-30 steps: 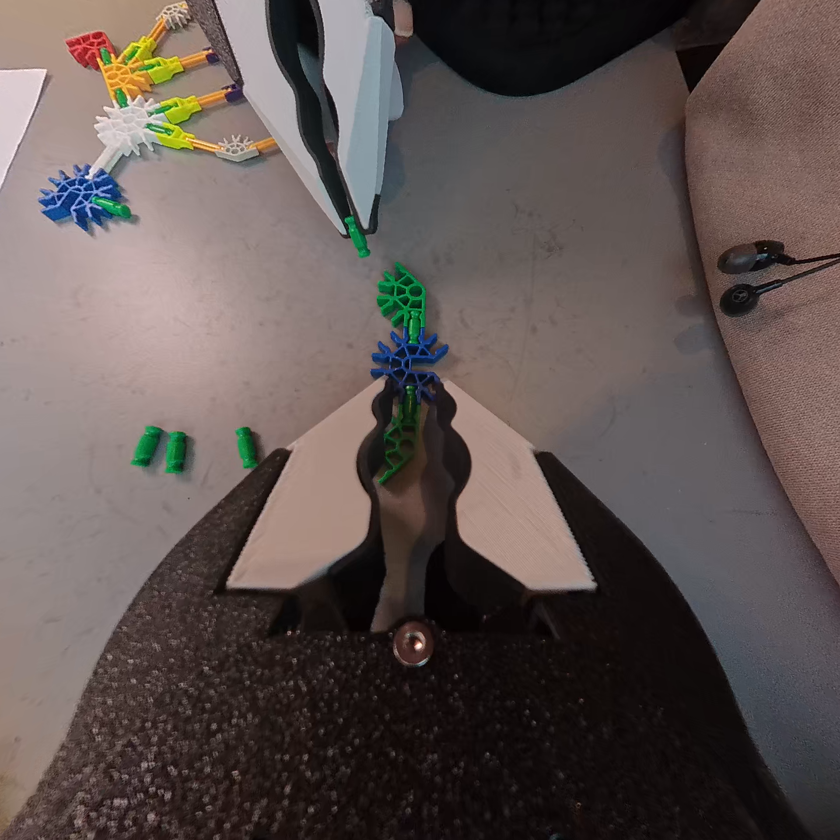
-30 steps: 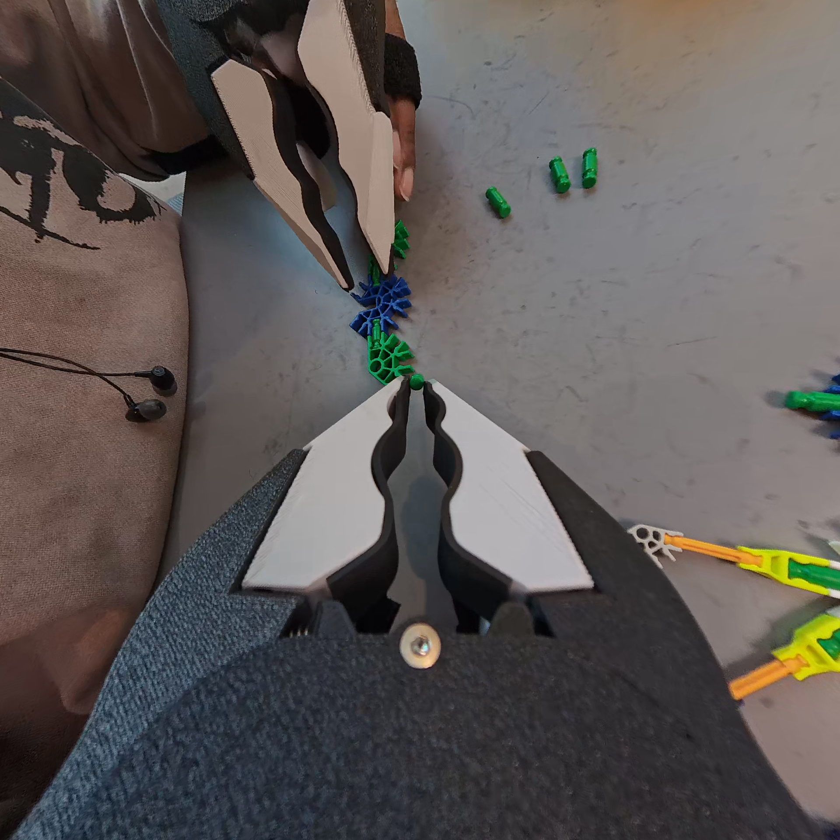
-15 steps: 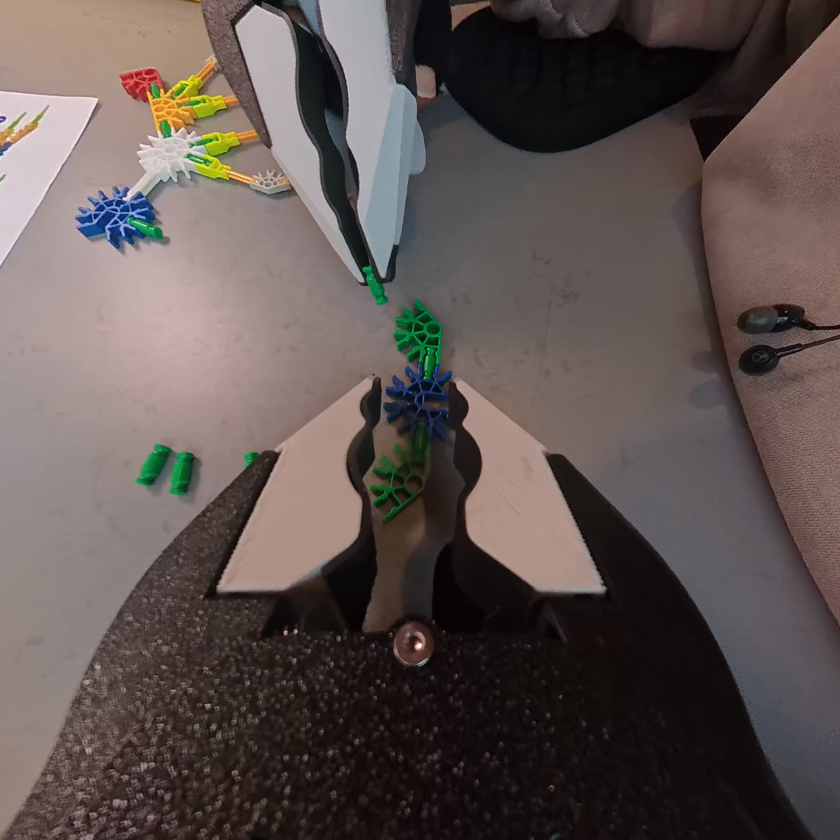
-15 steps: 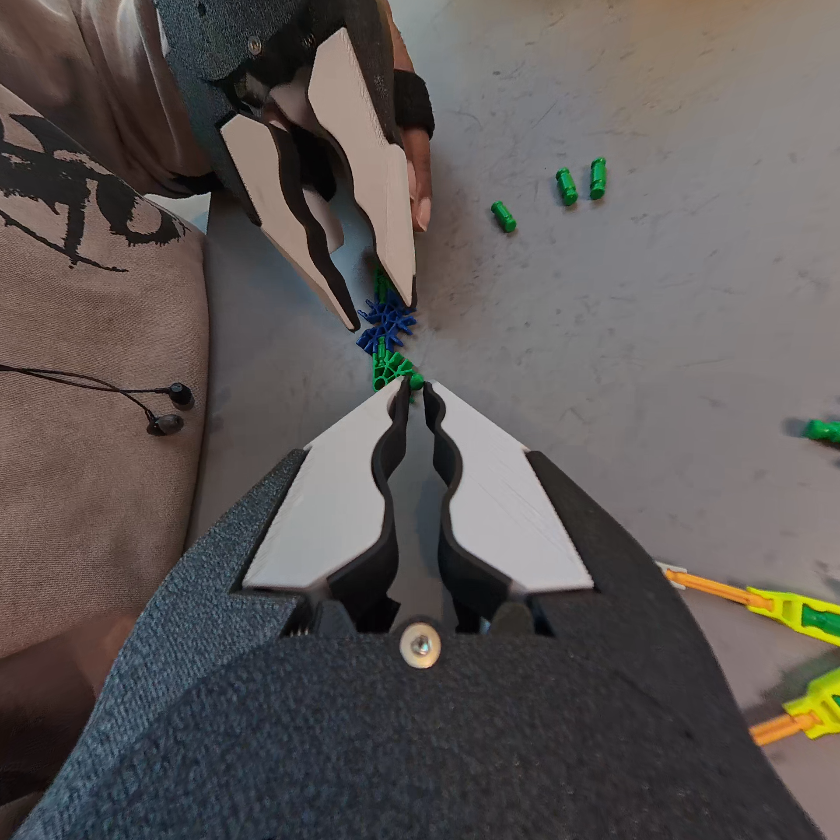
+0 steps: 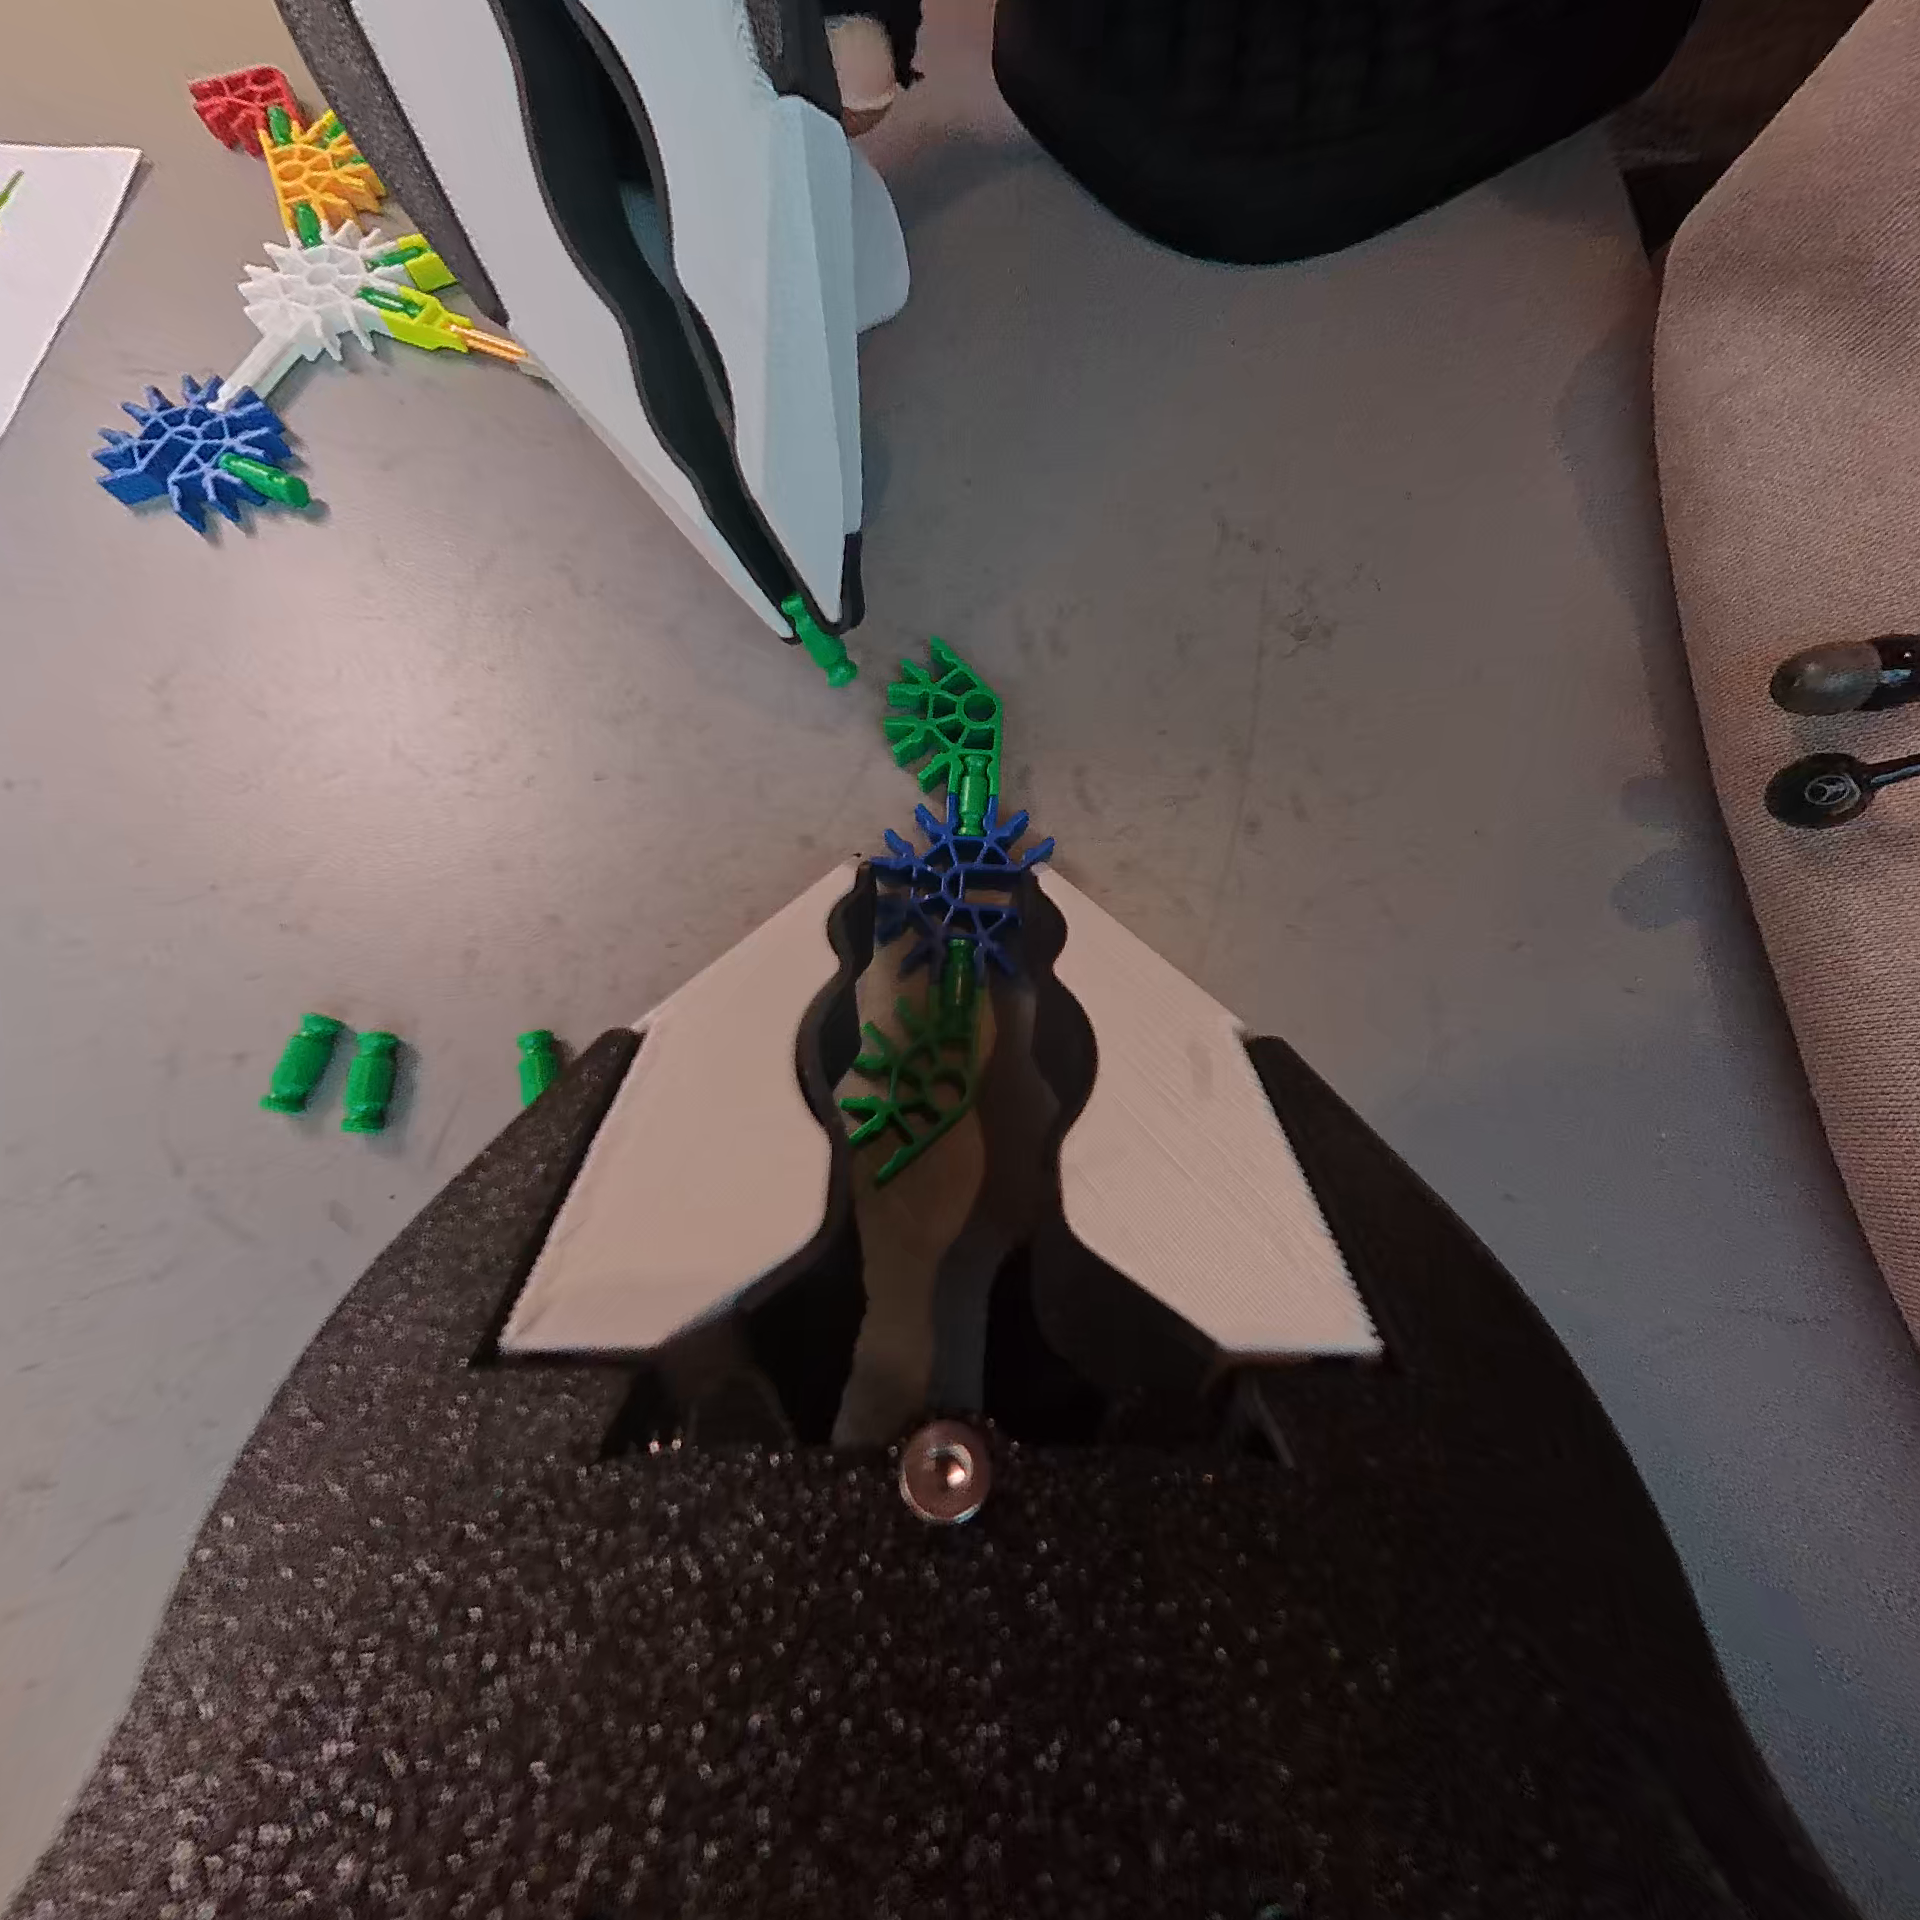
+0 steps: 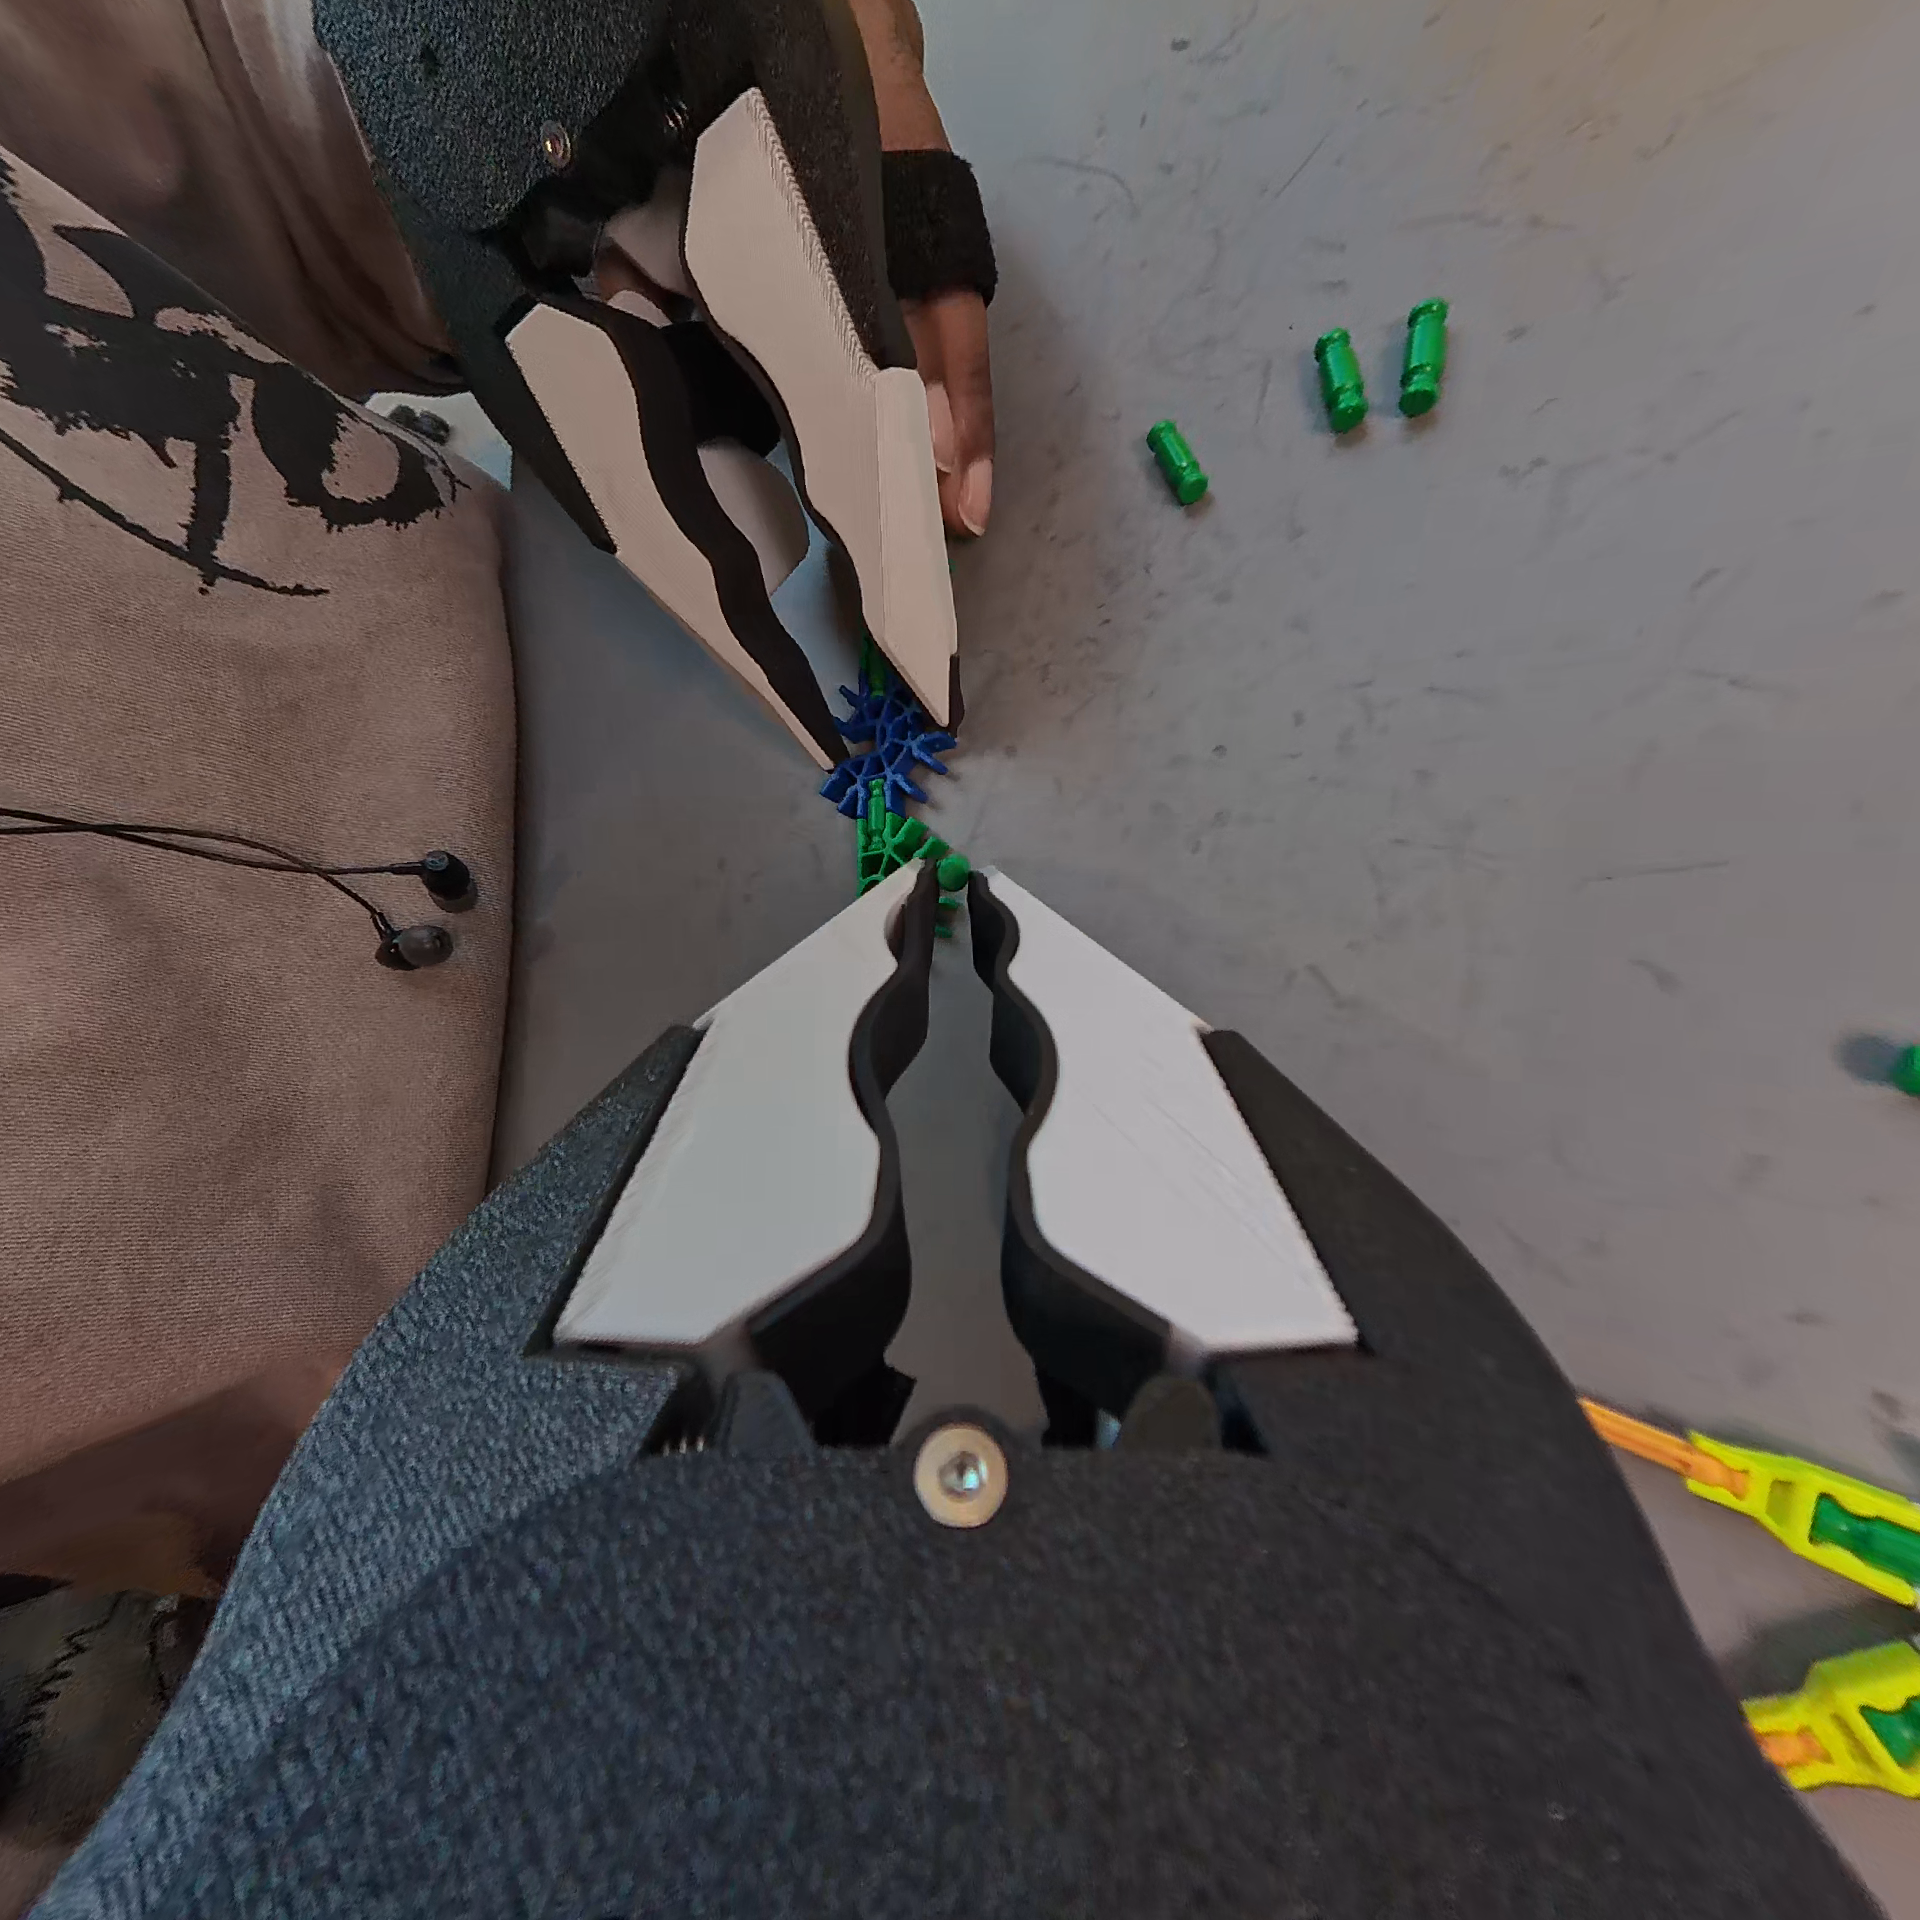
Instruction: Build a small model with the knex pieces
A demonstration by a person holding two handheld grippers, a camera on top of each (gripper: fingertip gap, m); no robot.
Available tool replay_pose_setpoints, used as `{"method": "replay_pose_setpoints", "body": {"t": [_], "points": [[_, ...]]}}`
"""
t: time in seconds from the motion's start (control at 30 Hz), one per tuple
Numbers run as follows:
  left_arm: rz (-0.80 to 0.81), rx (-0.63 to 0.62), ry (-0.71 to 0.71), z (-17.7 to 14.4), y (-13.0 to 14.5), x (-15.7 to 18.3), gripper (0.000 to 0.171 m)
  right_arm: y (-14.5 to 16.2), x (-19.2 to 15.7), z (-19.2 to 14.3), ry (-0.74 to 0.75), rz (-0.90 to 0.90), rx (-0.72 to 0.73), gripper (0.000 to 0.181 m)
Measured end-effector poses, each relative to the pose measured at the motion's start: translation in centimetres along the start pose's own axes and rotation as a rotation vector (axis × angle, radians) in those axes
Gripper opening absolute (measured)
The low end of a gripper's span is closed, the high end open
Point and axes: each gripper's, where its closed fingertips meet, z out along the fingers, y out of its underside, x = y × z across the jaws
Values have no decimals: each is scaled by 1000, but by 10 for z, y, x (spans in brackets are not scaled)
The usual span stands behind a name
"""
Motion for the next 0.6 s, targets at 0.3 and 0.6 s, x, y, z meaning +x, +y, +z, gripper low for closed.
{"method": "replay_pose_setpoints", "body": {"t": [0.3,0.6], "points": [[-39,44,5,-11,-5,-5,29,-3,-1,-3,-34,54,-8,5],[-22,2,8,-5,0,-1,28,2,-7,4,-55,93,-26,5]]}}
